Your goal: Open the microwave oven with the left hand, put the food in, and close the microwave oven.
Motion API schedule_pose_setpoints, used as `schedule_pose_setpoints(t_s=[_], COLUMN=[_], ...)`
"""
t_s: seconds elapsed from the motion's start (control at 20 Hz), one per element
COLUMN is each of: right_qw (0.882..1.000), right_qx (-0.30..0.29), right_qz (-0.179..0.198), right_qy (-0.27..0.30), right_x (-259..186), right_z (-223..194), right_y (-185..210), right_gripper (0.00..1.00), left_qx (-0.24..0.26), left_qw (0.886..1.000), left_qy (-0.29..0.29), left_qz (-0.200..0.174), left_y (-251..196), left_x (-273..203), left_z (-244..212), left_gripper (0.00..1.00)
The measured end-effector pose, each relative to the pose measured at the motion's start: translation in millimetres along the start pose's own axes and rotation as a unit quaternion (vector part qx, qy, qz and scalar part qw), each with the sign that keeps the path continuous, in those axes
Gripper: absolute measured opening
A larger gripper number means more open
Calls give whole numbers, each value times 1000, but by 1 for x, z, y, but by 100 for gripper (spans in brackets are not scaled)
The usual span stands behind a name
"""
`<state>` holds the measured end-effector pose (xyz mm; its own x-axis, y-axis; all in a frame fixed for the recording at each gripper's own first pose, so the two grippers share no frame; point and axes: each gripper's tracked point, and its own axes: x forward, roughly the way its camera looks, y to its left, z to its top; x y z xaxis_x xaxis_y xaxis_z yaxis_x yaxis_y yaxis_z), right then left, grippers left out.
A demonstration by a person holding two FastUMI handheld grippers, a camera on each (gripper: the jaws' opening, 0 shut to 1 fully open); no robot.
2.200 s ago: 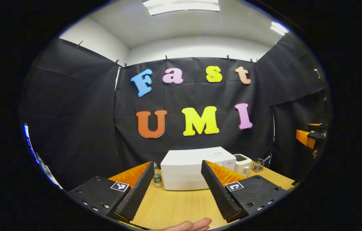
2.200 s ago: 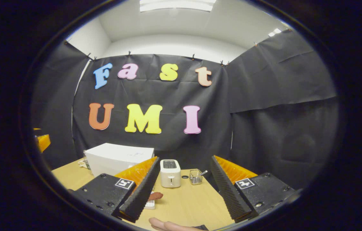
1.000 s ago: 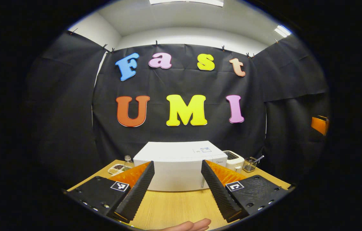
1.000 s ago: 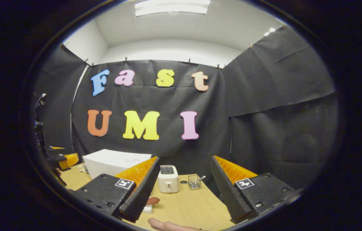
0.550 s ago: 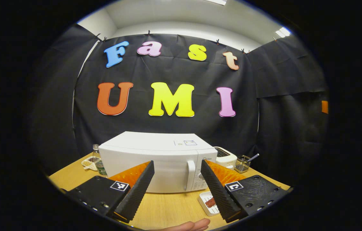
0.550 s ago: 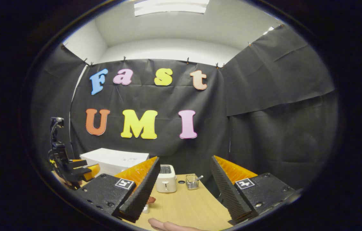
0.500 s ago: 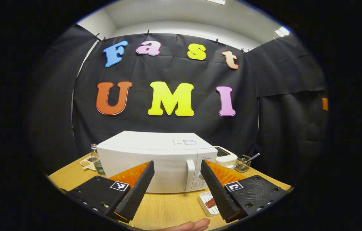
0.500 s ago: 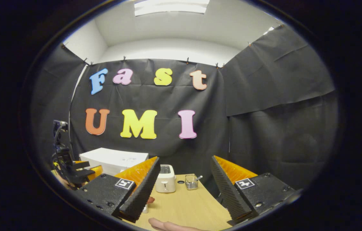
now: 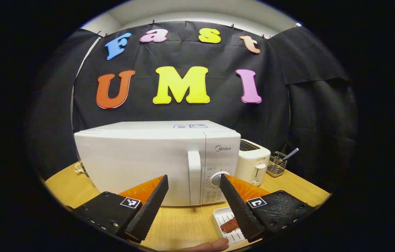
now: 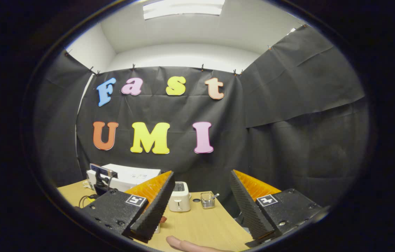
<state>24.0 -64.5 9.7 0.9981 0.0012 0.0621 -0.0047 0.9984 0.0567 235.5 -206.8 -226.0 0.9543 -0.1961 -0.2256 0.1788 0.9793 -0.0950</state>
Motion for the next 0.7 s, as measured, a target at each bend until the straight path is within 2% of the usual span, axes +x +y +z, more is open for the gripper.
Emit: schedule_pose_setpoints(t_s=[0.05,0.2,0.3,0.35,0.45,0.5,0.55,0.6,0.65,0.7], right_qw=[1000,1000,1000,1000,1000,1000,1000,1000,1000,1000], right_qx=[-3,-1,0,-2,-4,-3,-2,0,2,3], right_qz=[0,-5,-7,-9,-13,-16,-17,-19,-20,-22], right_qy=[2,8,10,11,8,8,9,9,11,13], right_x=[1,1,2,2,2,2,2,2,3,3], right_z=[-1,-3,-6,-6,-6,-6,-8,-8,-10,-11], right_y=[-2,-13,-19,-23,-30,-34,-36,-38,-41,-43], right_gripper=[99,99,99,99,100,99,99,99,99,99], left_qx=[-5,-25,-29,-27,-23,-26,-31,-30,-23,-14], left_qw=[1000,999,999,999,1000,999,999,999,999,999], left_qy=[4,31,19,9,-9,-11,1,-6,0,0], left_qz=[-2,-1,15,15,16,27,35,36,41,52], left_y=[-3,-7,-1,-1,0,4,7,6,7,7], left_x=[8,32,43,47,55,57,57,60,55,56], left_z=[-6,-26,-25,-21,-15,-13,-18,-13,-13,-15], left_gripper=[95,94,90,81,51,50,25,35,33,27])
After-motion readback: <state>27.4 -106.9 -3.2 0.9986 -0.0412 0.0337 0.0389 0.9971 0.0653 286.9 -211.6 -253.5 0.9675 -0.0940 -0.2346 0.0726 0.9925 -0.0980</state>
